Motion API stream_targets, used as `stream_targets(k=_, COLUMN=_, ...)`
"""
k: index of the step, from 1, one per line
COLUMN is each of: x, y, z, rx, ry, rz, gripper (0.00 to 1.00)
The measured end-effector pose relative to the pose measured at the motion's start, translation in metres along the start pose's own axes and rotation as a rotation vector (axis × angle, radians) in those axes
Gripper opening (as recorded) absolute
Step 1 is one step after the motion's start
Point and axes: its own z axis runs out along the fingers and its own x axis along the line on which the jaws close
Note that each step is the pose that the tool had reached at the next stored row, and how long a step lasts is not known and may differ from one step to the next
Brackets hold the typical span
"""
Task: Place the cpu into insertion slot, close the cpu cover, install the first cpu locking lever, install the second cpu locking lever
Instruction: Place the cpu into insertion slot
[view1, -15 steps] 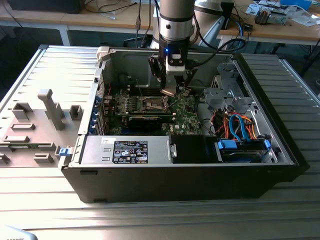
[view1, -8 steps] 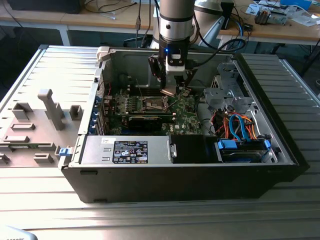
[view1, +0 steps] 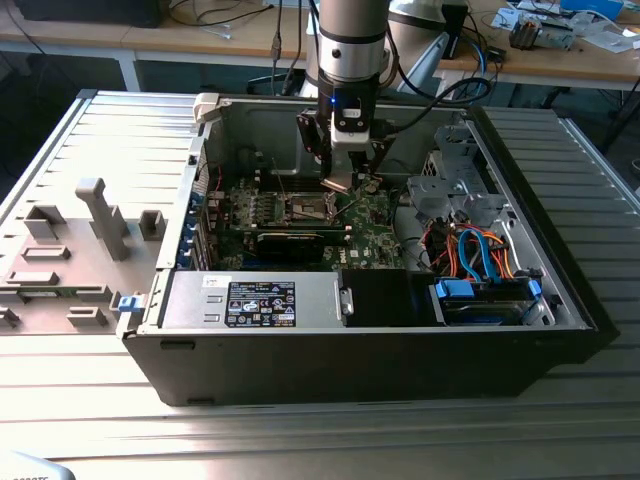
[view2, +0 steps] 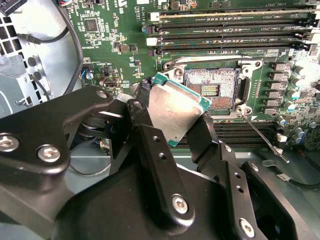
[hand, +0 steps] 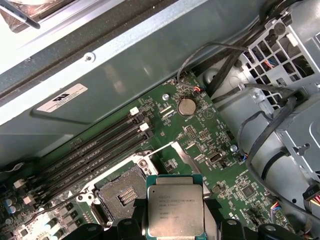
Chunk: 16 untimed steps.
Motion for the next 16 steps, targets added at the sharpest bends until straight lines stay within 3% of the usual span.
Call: stream_targets(k=16, x=0.0000, y=0.0000, z=0.0002, rx=0.0004, ry=-0.0002, rz=0.009, gripper=0.54)
